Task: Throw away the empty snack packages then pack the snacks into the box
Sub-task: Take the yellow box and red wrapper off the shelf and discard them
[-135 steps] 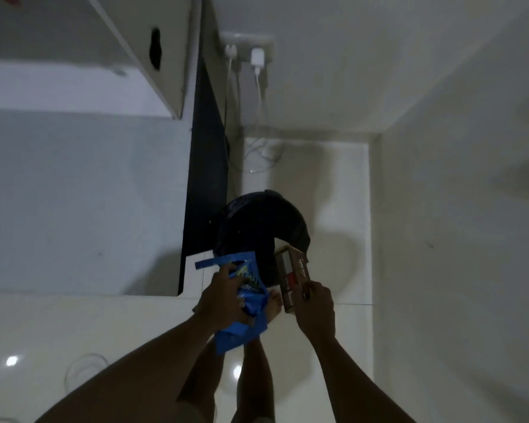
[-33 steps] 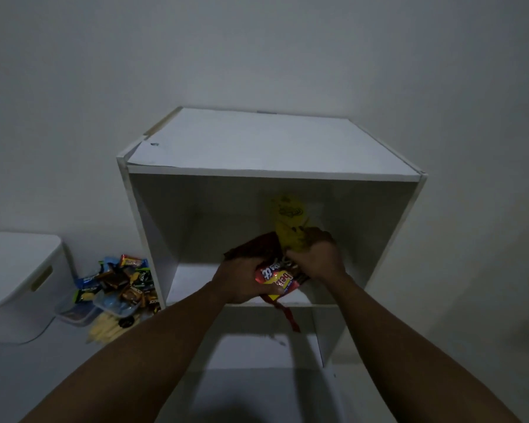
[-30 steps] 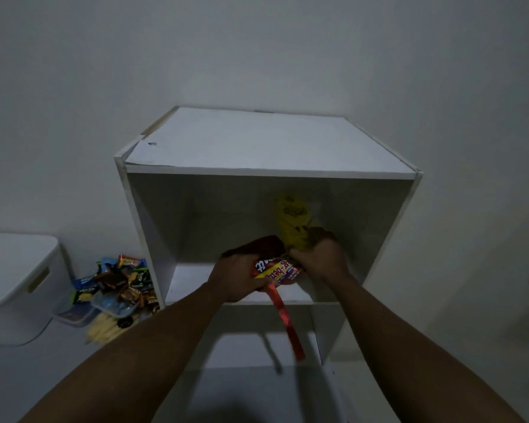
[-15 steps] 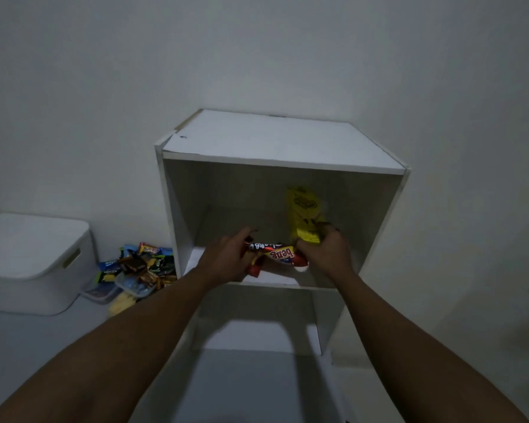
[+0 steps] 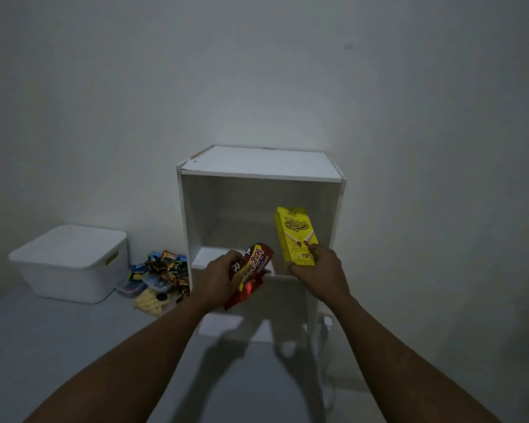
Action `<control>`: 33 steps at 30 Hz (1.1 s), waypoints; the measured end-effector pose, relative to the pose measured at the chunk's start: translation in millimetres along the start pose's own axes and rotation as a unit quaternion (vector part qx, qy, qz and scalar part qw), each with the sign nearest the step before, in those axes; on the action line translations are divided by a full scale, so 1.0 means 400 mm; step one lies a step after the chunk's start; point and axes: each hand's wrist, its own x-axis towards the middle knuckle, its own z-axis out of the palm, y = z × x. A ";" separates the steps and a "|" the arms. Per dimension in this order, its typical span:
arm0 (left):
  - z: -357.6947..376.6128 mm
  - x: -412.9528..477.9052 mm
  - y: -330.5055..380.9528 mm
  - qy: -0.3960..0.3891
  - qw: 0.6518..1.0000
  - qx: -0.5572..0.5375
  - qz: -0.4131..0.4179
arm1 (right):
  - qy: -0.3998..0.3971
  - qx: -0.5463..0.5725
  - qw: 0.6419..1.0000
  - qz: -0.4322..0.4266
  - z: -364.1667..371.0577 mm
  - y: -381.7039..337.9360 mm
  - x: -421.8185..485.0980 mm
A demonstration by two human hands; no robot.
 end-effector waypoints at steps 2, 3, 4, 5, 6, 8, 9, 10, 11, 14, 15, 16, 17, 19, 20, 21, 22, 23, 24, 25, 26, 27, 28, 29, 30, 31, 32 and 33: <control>0.029 -0.063 0.045 -0.014 1.000 -0.012 -0.006 | -0.010 -0.016 1.000 0.013 -0.030 0.041 -0.065; 0.047 -0.093 0.068 -0.023 1.000 -0.017 -0.010 | -0.018 -0.026 0.999 0.021 -0.042 0.072 -0.095; 0.065 -0.122 0.091 -0.030 0.999 -0.026 -0.014 | -0.021 -0.034 0.999 0.026 -0.056 0.103 -0.126; 0.087 -0.149 0.113 -0.035 0.999 -0.032 -0.015 | -0.023 -0.042 0.998 0.029 -0.071 0.133 -0.157; 0.108 -0.174 0.135 -0.040 0.999 -0.034 -0.014 | -0.021 -0.048 0.998 0.034 -0.091 0.154 -0.191; 0.151 -0.216 0.177 -0.051 0.998 -0.032 -0.011 | -0.018 -0.046 0.998 0.050 -0.130 0.196 -0.253; 0.175 -0.230 0.193 -0.058 0.998 -0.031 -0.006 | -0.018 -0.042 0.997 0.060 -0.148 0.221 -0.279; 0.199 -0.241 0.209 -0.069 0.997 -0.029 -0.004 | -0.017 -0.037 0.997 0.070 -0.165 0.247 -0.302; 0.225 -0.249 0.222 -0.082 0.996 -0.027 -0.004 | -0.011 -0.034 0.996 0.077 -0.180 0.273 -0.323; 0.315 -0.273 0.260 -0.128 0.991 -0.029 -0.001 | 0.008 -0.035 0.993 0.112 -0.222 0.355 -0.380; 0.350 -0.278 0.268 -0.143 0.989 -0.033 0.000 | 0.015 -0.038 0.992 0.122 -0.232 0.388 -0.395; 0.389 -0.282 0.280 -0.165 0.986 -0.039 -0.004 | 0.019 -0.042 0.989 0.139 -0.244 0.424 -0.412; 0.424 -0.286 0.289 -0.181 0.982 -0.045 -0.005 | 0.023 -0.046 0.987 0.151 -0.252 0.460 -0.428; 0.499 -0.287 0.299 -0.212 0.976 -0.050 -0.007 | 0.024 -0.049 0.981 0.184 -0.268 0.535 -0.456; 0.535 -0.288 0.304 -0.230 0.972 -0.054 -0.012 | 0.022 -0.054 0.978 0.201 -0.277 0.574 -0.468; 0.567 -0.290 0.305 -0.243 0.968 -0.060 -0.016 | 0.019 -0.062 0.975 0.214 -0.284 0.618 -0.479; 0.604 -0.290 0.305 -0.257 0.964 -0.066 -0.023 | 0.010 -0.078 0.969 0.235 -0.293 0.667 -0.492; 0.645 -0.291 0.300 -0.267 0.961 -0.071 -0.029 | 0.001 -0.094 0.963 0.254 -0.299 0.725 -0.504; 0.681 -0.292 0.298 -0.277 0.957 -0.072 -0.038 | -0.014 -0.114 0.955 0.275 -0.307 0.776 -0.517; 0.715 -0.294 0.296 -0.284 0.955 -0.073 -0.046 | -0.027 -0.135 0.946 0.293 -0.315 0.829 -0.532; 0.746 -0.295 0.295 -0.289 0.953 -0.073 -0.058 | -0.038 -0.157 0.936 0.312 -0.322 0.880 -0.548; 0.782 -0.297 0.290 -0.294 0.951 -0.075 -0.067 | -0.045 -0.177 0.928 0.324 -0.335 0.903 -0.561; 0.815 -0.301 0.288 -0.305 0.947 -0.074 -0.073 | -0.053 -0.192 0.921 0.336 -0.348 0.920 -0.573; 0.850 -0.307 0.284 -0.318 0.943 -0.074 -0.071 | -0.056 -0.206 0.914 0.345 -0.355 0.948 -0.588; 0.883 -0.315 0.280 -0.332 0.938 -0.069 -0.070 | -0.063 -0.220 0.904 0.361 -0.361 0.974 -0.606; 0.917 -0.322 0.276 -0.341 0.935 -0.065 -0.072 | -0.070 -0.228 0.897 0.372 -0.363 1.010 -0.627; 0.945 -0.327 0.275 -0.351 0.932 -0.058 -0.076 | -0.084 -0.231 0.887 0.391 -0.361 1.044 -0.650; 0.972 -0.332 0.274 -0.361 0.928 -0.049 -0.074 | -0.091 -0.230 0.878 0.409 -0.353 1.090 -0.676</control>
